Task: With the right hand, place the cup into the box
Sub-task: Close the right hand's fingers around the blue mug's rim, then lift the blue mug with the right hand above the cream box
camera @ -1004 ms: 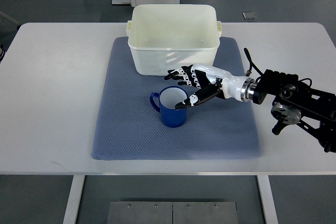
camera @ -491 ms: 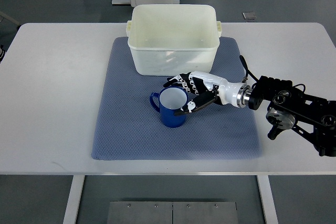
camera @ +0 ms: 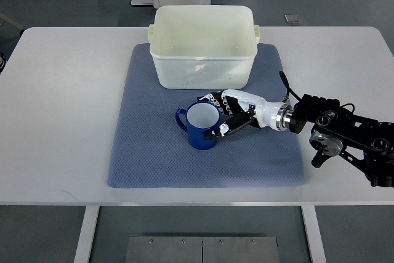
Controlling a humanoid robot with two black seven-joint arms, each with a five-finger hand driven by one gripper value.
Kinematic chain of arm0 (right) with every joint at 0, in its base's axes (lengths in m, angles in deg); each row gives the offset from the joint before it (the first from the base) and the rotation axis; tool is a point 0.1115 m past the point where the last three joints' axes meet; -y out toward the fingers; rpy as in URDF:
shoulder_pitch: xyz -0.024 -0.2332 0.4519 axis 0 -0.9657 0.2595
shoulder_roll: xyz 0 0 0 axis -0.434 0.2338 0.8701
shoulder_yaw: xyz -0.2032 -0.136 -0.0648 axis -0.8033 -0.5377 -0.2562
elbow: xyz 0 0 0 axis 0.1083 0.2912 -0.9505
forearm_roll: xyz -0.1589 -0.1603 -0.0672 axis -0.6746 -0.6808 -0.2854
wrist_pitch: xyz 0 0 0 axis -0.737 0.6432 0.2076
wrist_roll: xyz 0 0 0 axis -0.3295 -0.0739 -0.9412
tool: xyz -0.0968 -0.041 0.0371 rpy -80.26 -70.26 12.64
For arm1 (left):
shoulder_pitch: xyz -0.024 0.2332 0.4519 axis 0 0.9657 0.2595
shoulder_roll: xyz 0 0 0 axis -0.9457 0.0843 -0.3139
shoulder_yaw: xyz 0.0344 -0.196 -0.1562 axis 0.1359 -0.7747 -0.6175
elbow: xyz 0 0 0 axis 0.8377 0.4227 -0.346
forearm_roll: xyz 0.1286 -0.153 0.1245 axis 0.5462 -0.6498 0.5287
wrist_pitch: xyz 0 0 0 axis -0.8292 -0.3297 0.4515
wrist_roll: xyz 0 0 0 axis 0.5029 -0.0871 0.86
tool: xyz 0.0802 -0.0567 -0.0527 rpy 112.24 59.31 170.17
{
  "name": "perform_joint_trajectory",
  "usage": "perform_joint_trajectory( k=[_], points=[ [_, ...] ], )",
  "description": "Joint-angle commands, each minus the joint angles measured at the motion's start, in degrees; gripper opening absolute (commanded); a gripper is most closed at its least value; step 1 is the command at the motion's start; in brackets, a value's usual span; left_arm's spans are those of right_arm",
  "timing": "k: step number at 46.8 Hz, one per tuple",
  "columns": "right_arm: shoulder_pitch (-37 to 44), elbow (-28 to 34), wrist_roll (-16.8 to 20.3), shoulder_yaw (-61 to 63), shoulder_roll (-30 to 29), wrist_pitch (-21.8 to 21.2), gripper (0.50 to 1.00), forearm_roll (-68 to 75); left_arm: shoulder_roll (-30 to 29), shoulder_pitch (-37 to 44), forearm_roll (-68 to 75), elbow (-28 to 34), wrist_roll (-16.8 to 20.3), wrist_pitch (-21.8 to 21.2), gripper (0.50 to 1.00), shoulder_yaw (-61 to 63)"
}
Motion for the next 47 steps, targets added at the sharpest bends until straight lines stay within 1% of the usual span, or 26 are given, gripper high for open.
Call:
perform_joint_trajectory(
  k=[1, 4, 6, 7, 8, 11, 12, 29, 40, 47],
  points=[
    [-0.4, 0.0, 0.04, -0.05, -0.14, 0.0, 0.966, 0.0, 0.0, 0.03, 0.0, 0.0, 0.01, 0.0, 1.0, 0.04],
    [-0.4, 0.0, 0.04, -0.05, -0.14, 0.0, 0.912, 0.09, 0.0, -0.06, 0.0, 0.0, 0.01, 0.0, 1.0, 0.04],
    [-0.4, 0.0, 0.04, -0.05, -0.14, 0.0, 0.854, 0.09, 0.0, 0.03, 0.0, 0.0, 0.01, 0.0, 1.0, -0.05],
    [-0.4, 0.0, -0.05, -0.22, -0.14, 0.0, 0.81, 0.09, 0.0, 0.03, 0.0, 0.0, 0.01, 0.0, 1.0, 0.04],
    [-0.4, 0.0, -0.05, -0.4, -0.05, -0.09, 0.747, 0.09, 0.0, 0.03, 0.0, 0.0, 0.01, 0.0, 1.0, 0.04],
    [-0.4, 0.0, -0.14, -0.93, -0.05, -0.18, 0.519, 0.18, 0.0, 0.03, 0.0, 0.0, 0.01, 0.0, 1.0, -0.05],
    [-0.4, 0.0, -0.23, -1.1, -0.05, -0.27, 0.5, 0.18, 0.0, 0.03, 0.0, 0.0, 0.01, 0.0, 1.0, -0.05],
    [0.65, 0.88, -0.32, -0.66, 0.03, -0.27, 0.5, 1.06, 0.0, 0.03, 0.0, 0.0, 0.01, 0.0, 1.0, 0.04],
    [3.2, 3.86, 0.12, 0.48, 3.02, -0.35, 0.5, 1.67, 0.0, 0.03, 0.0, 0.0, 0.01, 0.0, 1.0, 0.04],
    [5.22, 5.62, 0.3, 0.83, 6.1, -0.36, 0.5, 2.02, 0.0, 0.03, 0.0, 0.0, 0.01, 0.0, 1.0, 0.04]
  ],
)
